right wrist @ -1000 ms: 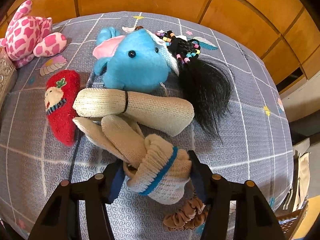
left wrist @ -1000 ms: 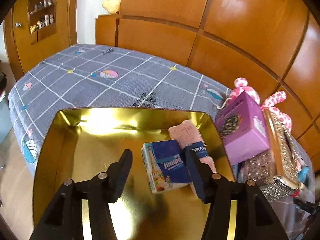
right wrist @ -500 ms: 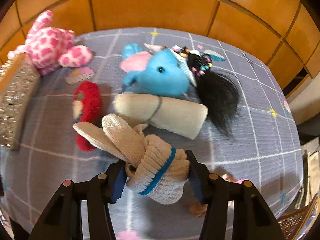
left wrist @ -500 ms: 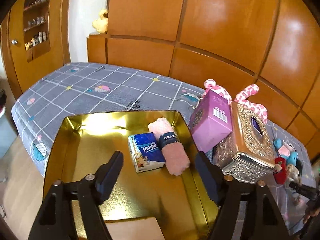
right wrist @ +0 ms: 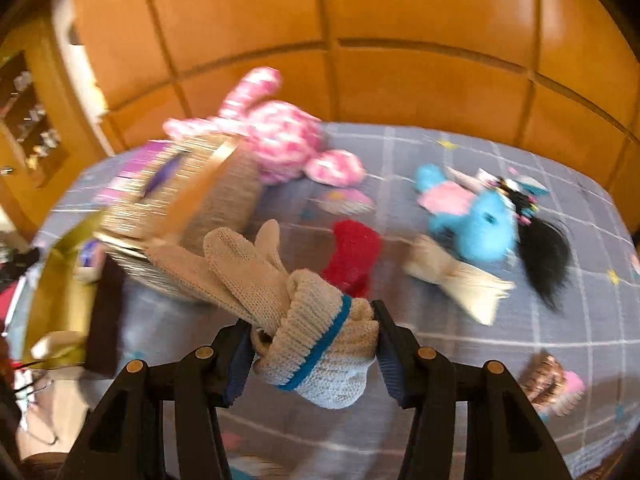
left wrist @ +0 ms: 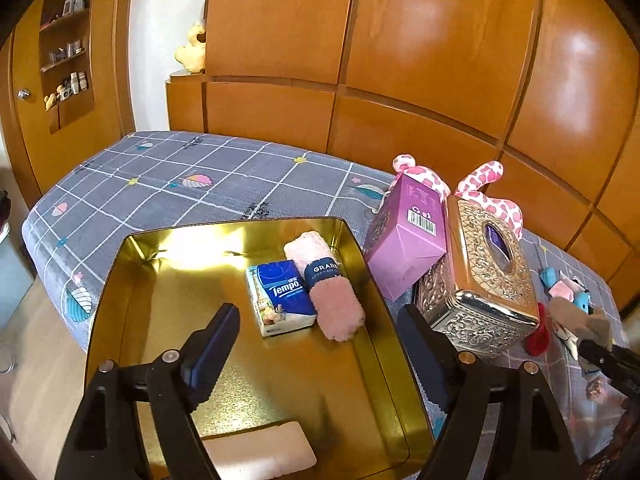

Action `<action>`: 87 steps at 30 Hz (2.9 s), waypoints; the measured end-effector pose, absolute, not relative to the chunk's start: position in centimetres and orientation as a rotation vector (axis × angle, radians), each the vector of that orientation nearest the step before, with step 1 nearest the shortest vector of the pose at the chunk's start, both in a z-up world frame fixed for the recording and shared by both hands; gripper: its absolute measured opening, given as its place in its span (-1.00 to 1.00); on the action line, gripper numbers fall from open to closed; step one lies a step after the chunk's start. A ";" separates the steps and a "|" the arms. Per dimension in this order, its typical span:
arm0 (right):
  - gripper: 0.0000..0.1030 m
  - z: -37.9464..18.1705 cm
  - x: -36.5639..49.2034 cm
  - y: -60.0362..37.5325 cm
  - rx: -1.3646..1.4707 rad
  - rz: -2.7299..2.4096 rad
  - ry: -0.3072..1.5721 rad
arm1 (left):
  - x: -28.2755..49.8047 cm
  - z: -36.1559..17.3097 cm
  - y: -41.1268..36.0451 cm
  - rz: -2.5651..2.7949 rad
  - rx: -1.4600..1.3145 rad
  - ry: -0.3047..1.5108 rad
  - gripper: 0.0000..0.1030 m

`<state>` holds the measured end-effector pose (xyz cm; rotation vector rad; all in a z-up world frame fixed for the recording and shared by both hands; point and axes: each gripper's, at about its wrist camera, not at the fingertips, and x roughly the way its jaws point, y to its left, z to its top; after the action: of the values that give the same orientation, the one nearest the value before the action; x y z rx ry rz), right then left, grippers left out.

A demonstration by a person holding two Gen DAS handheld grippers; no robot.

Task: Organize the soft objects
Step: 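Carry the knit glove to the gold tray with the right tool and release it, then move both tools back toward the remaining plush toys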

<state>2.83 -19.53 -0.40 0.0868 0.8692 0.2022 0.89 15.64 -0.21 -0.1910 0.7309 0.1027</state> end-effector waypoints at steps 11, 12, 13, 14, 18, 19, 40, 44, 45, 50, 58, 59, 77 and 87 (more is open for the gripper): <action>0.05 1.1 2.9 -9.1 0.012 0.486 0.847 | 0.1 -0.3 18.3 0.156 -0.238 0.727 0.66; 0.05 1.0 3.1 -8.4 0.007 0.502 0.852 | 0.0 -0.3 18.8 0.165 -0.246 0.723 0.66; 0.05 0.9 3.2 -7.1 -0.002 0.529 0.860 | -0.1 -0.2 19.3 0.177 -0.256 0.720 0.66; 0.05 0.7 3.3 -6.4 -0.009 0.547 0.863 | -0.2 -0.2 19.9 0.191 -0.264 0.718 0.66; 0.05 -0.1 3.6 -2.3 -0.049 0.620 0.886 | -0.5 -0.1 21.9 0.242 -0.291 0.702 0.66; 0.05 -0.4 3.6 -1.3 -0.063 0.634 0.893 | -0.5 -0.1 22.3 0.252 -0.294 0.700 0.66; 0.61 -2.8 4.2 6.1 -0.172 0.700 0.905 | -0.5 -0.5 23.1 0.284 -0.282 0.704 0.70; 0.61 -1.7 3.5 4.7 -0.167 0.665 0.866 | -0.6 -0.3 21.6 0.239 -0.269 0.705 0.70; 0.61 -1.5 3.4 4.4 -0.165 0.657 0.859 | -0.6 -0.2 21.1 0.229 -0.259 0.705 0.70; 0.61 -0.7 2.7 2.4 -0.158 0.590 0.816 | -0.7 0.0 19.2 0.186 -0.226 0.710 0.70; 0.62 0.3 2.4 -0.7 -0.126 0.492 0.768 | -0.9 0.2 16.7 0.133 -0.161 0.714 0.70; 0.61 0.2 2.4 -1.2 -0.119 0.479 0.768 | -0.9 0.2 16.4 0.126 -0.154 0.714 0.70; 0.61 0.2 3.3 -13.4 -0.032 0.206 0.766 | -0.2 2.3 9.2 -0.086 -0.010 0.687 0.70; 0.61 0.6 4.3 -28.3 0.143 -0.159 0.768 | 0.4 2.7 1.9 -0.350 0.090 0.698 0.69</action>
<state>4.27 -28.29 0.61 0.1428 0.7679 -0.1586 0.42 1.86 2.67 0.0904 0.6976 -0.3502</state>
